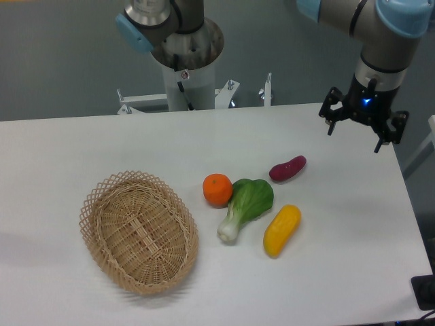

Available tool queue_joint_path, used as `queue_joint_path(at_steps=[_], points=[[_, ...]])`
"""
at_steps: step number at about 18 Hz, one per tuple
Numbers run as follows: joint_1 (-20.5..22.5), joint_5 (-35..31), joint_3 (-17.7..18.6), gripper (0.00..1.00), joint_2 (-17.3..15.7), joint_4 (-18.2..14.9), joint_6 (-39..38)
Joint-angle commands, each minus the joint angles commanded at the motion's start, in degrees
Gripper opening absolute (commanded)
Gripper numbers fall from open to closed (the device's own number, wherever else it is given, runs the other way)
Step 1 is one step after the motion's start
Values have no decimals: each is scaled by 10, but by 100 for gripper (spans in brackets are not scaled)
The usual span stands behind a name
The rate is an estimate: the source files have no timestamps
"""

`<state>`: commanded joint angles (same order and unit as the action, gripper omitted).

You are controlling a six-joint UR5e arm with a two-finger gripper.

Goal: Pick up the mango from the table

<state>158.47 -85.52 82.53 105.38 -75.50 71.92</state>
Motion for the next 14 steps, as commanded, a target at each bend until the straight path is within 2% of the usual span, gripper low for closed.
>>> queue_joint_path(at_steps=[2,5,9,12,14], points=[[-11,-1,3,100,11,10,-54],[-33,3,6,100,24,33,-94],[-57,4,11,100,57,48,-169],[-69,4,18,100,78,84,-196],[-72,4,35,100,89,131,-204]])
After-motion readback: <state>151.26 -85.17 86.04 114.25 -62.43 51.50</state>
